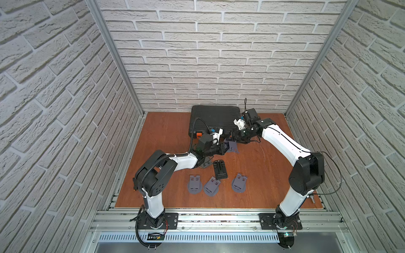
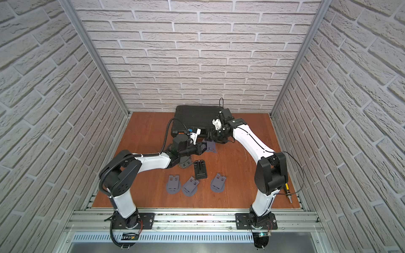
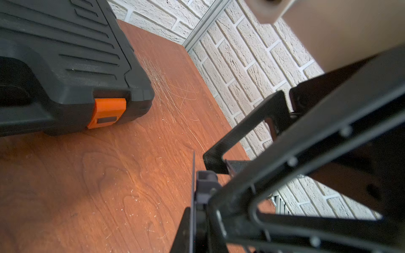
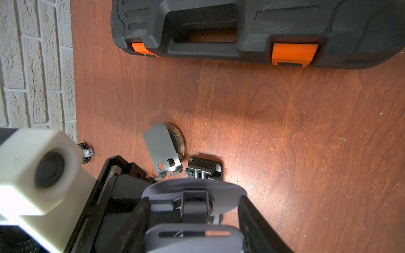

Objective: Open the phone stand

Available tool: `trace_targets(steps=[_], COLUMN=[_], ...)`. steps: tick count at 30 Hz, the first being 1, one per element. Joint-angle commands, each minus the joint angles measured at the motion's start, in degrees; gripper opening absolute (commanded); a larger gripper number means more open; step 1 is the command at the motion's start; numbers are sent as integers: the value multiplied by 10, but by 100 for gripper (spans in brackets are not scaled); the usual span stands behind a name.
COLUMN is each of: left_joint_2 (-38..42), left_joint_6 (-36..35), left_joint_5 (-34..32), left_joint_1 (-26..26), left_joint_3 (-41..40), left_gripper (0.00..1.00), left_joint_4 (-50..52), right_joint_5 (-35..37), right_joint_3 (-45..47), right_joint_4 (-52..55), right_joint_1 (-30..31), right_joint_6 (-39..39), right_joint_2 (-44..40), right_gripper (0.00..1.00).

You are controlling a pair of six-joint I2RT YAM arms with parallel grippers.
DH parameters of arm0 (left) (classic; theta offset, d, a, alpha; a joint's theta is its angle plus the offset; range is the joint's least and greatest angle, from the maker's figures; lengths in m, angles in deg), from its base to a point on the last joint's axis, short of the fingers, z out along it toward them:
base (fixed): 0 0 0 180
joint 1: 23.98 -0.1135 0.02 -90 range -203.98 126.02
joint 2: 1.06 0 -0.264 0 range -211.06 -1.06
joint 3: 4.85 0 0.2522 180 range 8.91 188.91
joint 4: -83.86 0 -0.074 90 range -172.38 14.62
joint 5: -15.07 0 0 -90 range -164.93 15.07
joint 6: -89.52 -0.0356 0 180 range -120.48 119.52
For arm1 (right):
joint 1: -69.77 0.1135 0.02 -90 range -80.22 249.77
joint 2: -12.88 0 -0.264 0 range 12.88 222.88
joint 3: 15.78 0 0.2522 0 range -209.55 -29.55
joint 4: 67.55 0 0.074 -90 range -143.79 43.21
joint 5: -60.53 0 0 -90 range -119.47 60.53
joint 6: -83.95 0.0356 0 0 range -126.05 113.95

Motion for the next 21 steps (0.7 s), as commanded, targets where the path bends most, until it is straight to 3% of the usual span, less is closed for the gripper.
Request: trace_targets(steps=[1,9,17,21], left_joint_2=[-2,-2,-8,-11], left_joint_6=[-4,-3,3,9], left_joint_5=[1,-3,-14,-31], left_joint_1=[0,0,-1,-5], left_joint_3=[5,5,4,4], left_gripper=[0,0,0,0], left_joint_4=[-56,-57,-50,-27], right_joint_5=[-11,-18,-11,9], right_joint_3=[4,13,22,21], right_joint_4=[-1,-7,-18,-27], right_joint_1=[3,3,3,3], right_joint_6=[-2,1,6,11], right_joint_2=[-3,-4,-16,-32], right_gripper=[59,55,28,23])
